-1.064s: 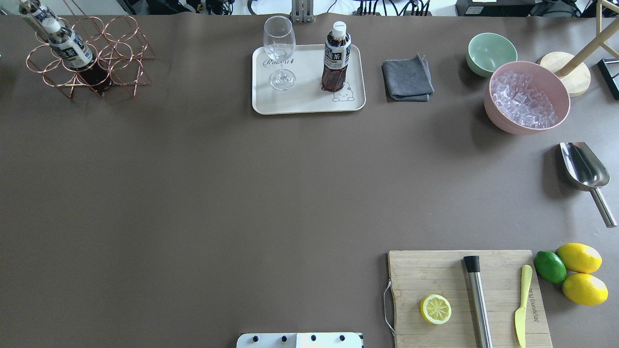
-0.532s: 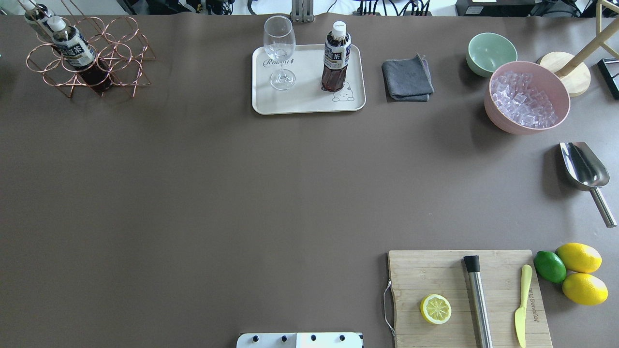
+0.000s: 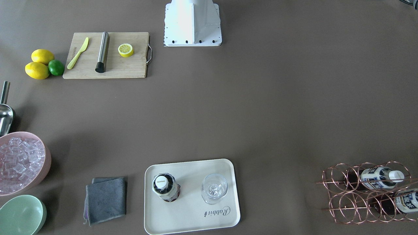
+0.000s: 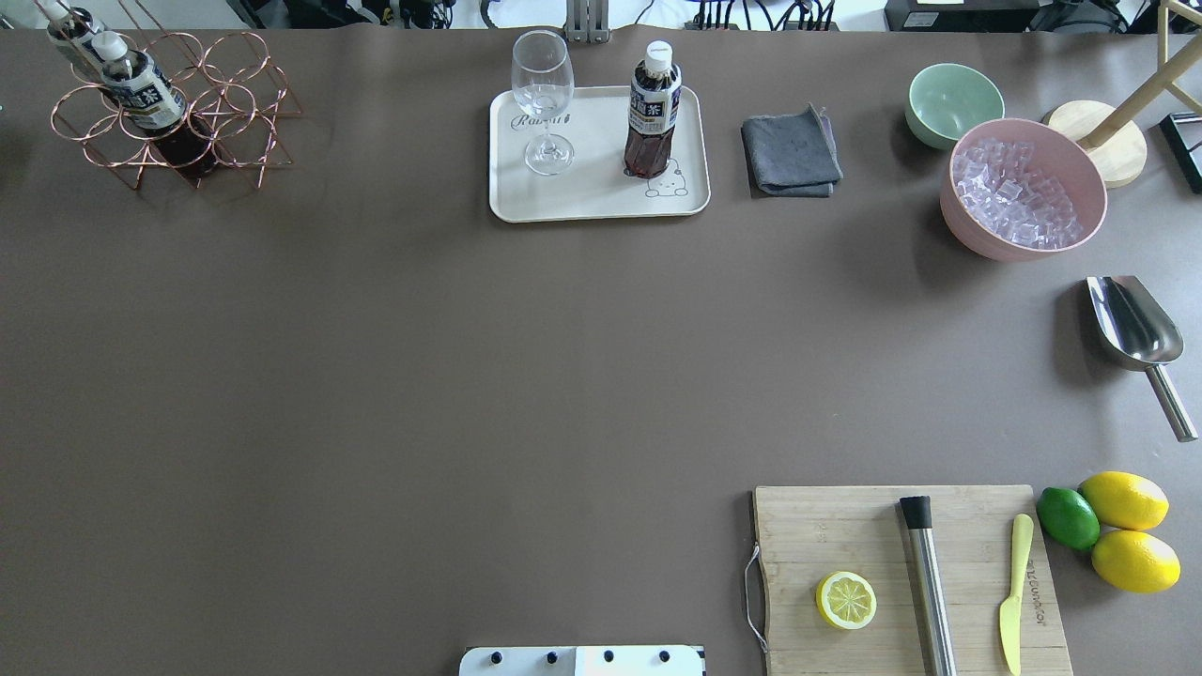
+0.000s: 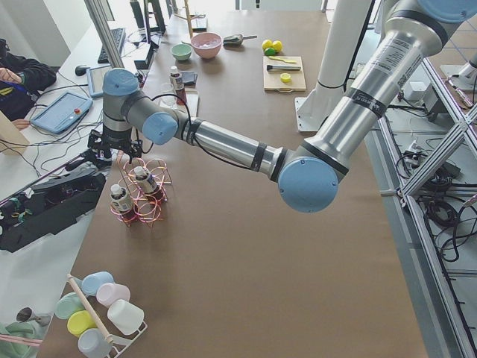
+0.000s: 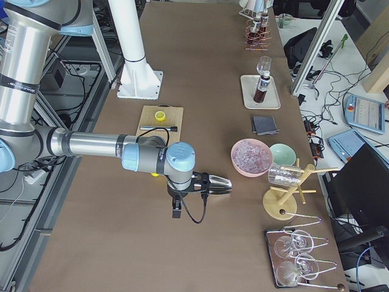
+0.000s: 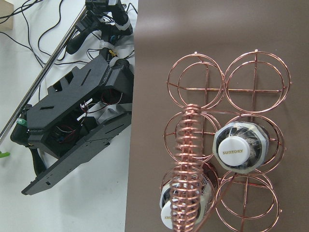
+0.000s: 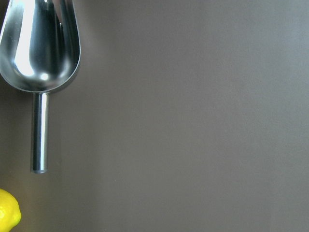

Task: Take tea from basket to plate

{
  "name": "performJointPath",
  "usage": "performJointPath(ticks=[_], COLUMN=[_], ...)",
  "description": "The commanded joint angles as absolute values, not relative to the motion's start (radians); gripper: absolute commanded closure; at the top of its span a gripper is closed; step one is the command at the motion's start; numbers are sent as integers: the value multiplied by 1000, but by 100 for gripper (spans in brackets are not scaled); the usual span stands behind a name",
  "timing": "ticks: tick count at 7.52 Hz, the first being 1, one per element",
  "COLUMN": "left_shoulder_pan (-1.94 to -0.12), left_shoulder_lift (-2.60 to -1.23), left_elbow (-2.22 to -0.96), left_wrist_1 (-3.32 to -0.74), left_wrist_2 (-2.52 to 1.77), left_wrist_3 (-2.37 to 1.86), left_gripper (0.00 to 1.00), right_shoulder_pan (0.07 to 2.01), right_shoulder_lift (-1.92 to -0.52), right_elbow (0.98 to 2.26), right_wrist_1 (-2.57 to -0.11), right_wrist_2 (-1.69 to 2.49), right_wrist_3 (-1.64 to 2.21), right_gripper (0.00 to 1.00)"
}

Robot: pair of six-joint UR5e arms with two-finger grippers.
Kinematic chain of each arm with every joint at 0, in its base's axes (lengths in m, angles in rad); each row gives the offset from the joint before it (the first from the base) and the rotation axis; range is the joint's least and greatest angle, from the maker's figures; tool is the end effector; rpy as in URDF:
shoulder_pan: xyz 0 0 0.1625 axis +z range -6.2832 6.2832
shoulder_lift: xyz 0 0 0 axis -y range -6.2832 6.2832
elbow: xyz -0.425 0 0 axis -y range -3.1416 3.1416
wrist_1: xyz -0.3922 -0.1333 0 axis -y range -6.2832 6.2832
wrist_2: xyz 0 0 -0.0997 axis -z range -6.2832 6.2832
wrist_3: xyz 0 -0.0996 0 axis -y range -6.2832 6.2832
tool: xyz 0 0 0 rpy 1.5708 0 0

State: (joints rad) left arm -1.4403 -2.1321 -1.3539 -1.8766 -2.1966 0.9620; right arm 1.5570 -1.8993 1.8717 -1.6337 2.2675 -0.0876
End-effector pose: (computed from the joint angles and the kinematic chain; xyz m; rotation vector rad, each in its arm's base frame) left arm 0.0198 -0.7272 0.3938 0.8752 0.3186 1.2213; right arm 0.0646 -0.3482 0.6607 -0.0611 -0.6991 -0.0657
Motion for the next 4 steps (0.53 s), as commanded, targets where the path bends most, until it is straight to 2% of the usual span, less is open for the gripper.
performJointPath(ticks=[1, 2, 4], left_shoulder_pan=[-1482, -1492, -1497], left_shoulder_lift=[-1998, -1938, -1826], left_elbow=[-1552, -1630, -1692], left_wrist_1=[-1885, -1941, -2099], left_wrist_2=[-2203, -2200, -2198], left_wrist_3=[753, 574, 121], left_gripper=[2, 2, 2], right_shoulder_pan=[1557, 1557, 1557], right_shoulder_lift=[-1899, -1895, -1891], right_elbow=[1862, 1862, 1856], right_wrist_1=[-1634, -1634, -1634], right_wrist_2=[2269, 2272, 2270], right_wrist_3=[-87, -86, -87], right_gripper=[0, 0, 0])
